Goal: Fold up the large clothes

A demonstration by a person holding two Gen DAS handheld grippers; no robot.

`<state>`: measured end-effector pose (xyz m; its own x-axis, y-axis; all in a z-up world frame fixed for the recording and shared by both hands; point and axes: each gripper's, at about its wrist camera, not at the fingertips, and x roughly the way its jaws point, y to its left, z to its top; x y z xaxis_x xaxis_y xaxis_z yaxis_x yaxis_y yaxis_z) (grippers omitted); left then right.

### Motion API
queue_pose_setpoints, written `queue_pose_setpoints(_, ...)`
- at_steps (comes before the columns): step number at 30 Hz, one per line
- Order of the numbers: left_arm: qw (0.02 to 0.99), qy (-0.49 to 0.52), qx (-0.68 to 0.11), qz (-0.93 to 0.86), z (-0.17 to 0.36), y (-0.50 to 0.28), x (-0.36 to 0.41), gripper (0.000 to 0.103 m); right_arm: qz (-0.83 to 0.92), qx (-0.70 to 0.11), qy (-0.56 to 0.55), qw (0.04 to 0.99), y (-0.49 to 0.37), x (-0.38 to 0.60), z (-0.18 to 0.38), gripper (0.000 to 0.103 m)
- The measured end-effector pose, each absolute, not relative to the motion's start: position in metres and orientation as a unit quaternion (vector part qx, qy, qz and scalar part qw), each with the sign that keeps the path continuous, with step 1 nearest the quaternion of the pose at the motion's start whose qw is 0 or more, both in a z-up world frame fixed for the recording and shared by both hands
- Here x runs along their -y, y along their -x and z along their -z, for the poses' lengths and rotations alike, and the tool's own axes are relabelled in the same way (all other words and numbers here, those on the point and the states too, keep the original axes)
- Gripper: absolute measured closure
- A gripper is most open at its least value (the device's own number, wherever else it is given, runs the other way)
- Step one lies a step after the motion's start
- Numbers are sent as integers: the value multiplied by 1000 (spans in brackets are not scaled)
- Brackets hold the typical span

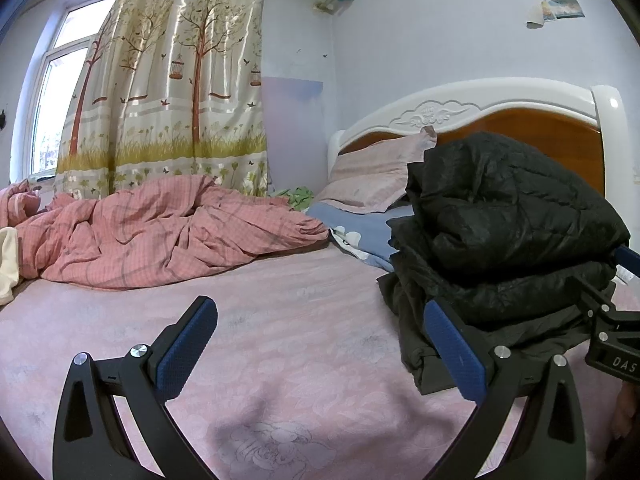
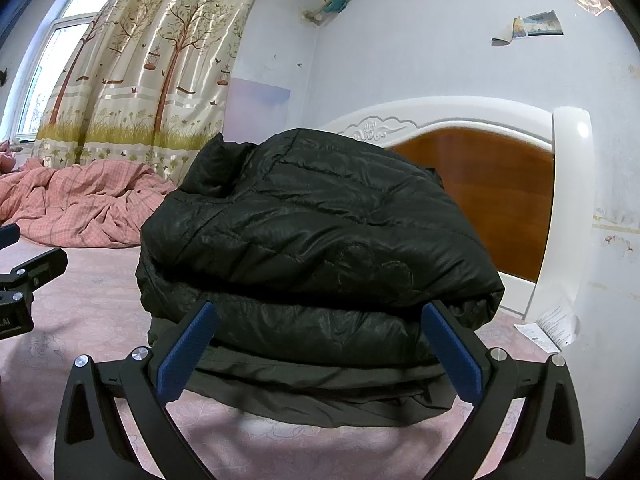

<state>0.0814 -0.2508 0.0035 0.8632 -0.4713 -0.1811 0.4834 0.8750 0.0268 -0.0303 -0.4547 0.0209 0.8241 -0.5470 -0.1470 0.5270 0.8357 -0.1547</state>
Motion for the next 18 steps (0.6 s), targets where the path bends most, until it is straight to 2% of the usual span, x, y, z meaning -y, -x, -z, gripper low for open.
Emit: queue_pose_setpoints(18,964,-42,-84,248,-4,-80,246,0,283,-95,52,953,30,452,-21,0)
